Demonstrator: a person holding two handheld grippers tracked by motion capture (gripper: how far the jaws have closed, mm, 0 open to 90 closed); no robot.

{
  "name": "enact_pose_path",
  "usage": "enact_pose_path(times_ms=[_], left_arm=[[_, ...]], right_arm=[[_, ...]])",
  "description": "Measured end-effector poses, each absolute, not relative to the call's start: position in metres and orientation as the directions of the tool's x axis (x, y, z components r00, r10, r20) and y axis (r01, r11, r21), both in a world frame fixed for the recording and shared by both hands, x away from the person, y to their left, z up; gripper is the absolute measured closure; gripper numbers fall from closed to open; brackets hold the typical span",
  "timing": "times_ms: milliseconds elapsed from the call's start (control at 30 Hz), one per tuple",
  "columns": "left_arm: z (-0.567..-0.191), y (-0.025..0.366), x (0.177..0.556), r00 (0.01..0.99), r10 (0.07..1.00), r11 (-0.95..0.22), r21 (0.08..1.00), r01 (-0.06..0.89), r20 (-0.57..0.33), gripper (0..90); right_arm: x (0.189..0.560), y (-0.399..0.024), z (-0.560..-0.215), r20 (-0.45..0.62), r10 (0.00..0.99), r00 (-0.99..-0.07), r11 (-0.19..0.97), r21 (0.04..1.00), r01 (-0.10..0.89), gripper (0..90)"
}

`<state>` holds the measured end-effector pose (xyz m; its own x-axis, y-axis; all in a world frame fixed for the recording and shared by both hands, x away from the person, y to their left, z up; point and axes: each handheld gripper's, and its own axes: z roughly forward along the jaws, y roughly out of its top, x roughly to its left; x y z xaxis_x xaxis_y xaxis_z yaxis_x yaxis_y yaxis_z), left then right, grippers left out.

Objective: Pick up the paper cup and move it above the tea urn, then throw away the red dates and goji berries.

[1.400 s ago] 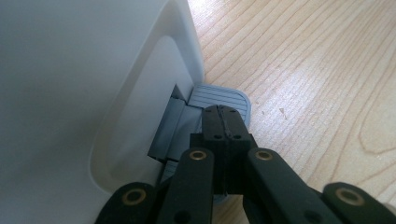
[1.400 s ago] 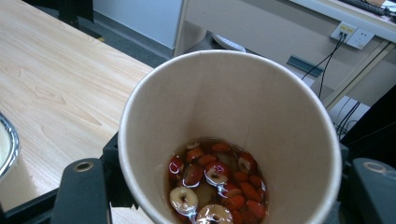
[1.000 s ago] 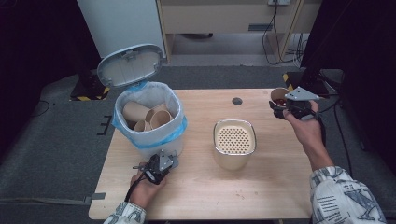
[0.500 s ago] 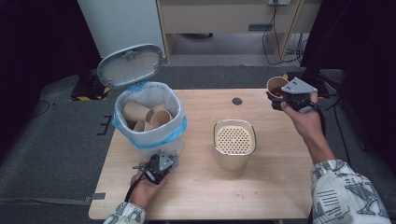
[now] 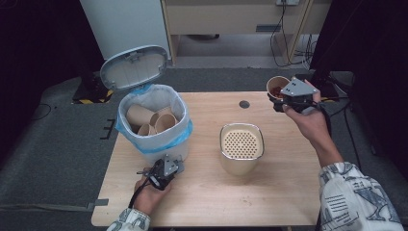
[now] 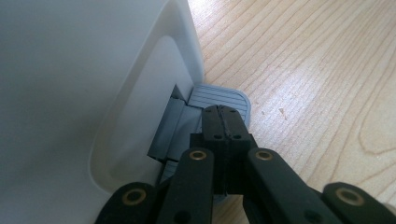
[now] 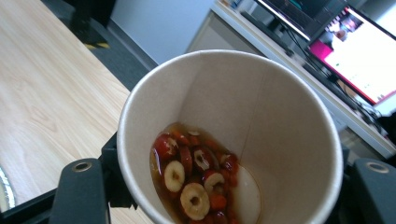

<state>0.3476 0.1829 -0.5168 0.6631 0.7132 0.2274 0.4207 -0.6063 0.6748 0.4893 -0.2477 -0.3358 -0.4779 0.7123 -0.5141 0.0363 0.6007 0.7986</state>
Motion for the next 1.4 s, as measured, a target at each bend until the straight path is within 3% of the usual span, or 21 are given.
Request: enact_pose_path(times_ms=[1400], left_arm=[[-0.517,0.183,0.348,0.664,0.712,-0.607,0.675,0.420,0.227,89.9]], right_arm=[[0.486,-0.215,-0.321,-0.558,0.654,-0.510,0.636,0.771,-0.027,29.6]])
